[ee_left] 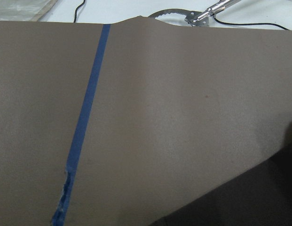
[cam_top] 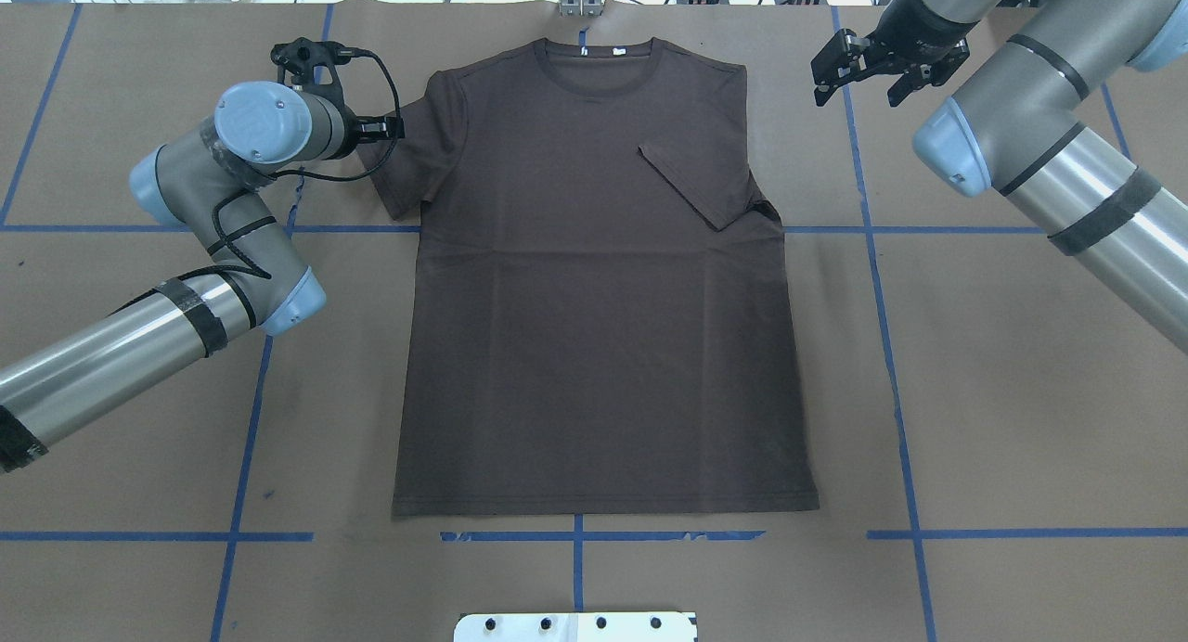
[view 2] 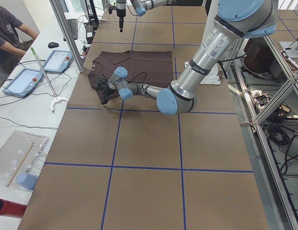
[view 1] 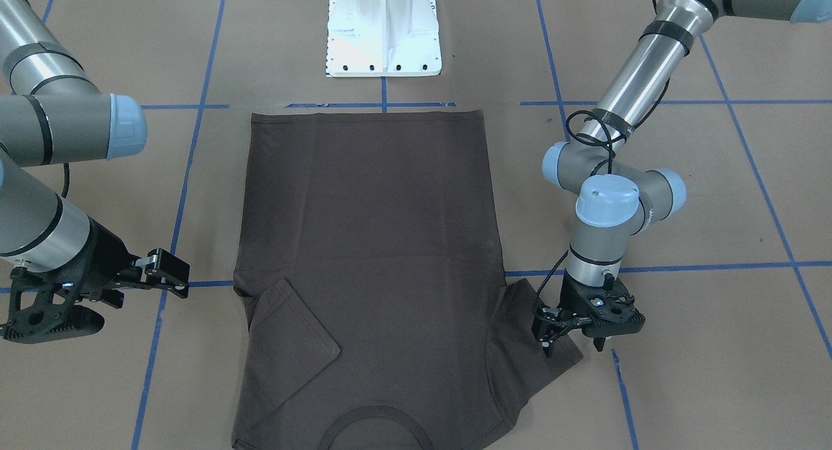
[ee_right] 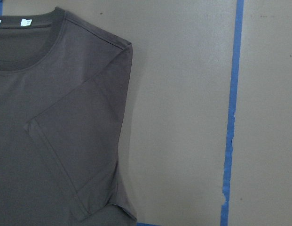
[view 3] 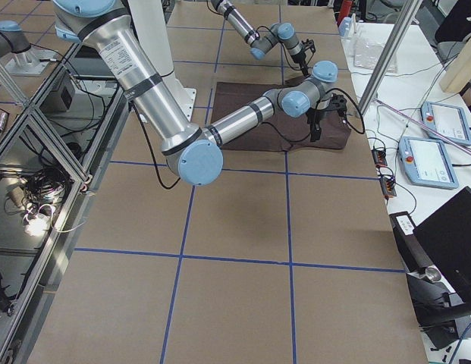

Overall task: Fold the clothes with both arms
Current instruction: 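Lower the left gripper to the other sleeve and grasp it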

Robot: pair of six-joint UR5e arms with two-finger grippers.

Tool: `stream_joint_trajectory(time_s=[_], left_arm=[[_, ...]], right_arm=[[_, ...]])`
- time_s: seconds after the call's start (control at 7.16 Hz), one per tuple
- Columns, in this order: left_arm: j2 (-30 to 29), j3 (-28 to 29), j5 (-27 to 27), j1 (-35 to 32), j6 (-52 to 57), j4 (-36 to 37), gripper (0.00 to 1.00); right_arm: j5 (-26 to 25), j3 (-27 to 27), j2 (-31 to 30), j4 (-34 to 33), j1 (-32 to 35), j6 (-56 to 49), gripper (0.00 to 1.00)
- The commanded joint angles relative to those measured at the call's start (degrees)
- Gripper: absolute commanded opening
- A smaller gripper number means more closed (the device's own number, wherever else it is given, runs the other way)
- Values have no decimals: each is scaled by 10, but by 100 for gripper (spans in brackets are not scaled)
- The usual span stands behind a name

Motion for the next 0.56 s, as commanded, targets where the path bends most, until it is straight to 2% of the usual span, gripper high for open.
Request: stream_joint_trajectory(time_s=[0.0, 0.42], left_arm=[[0, -4, -1, 1, 0, 0, 71], [0, -5, 0, 1, -2, 0, 10]], right_arm=[[0, 1, 1, 0, 0, 0, 100], [-1, 2, 1, 0, 0, 0, 100]])
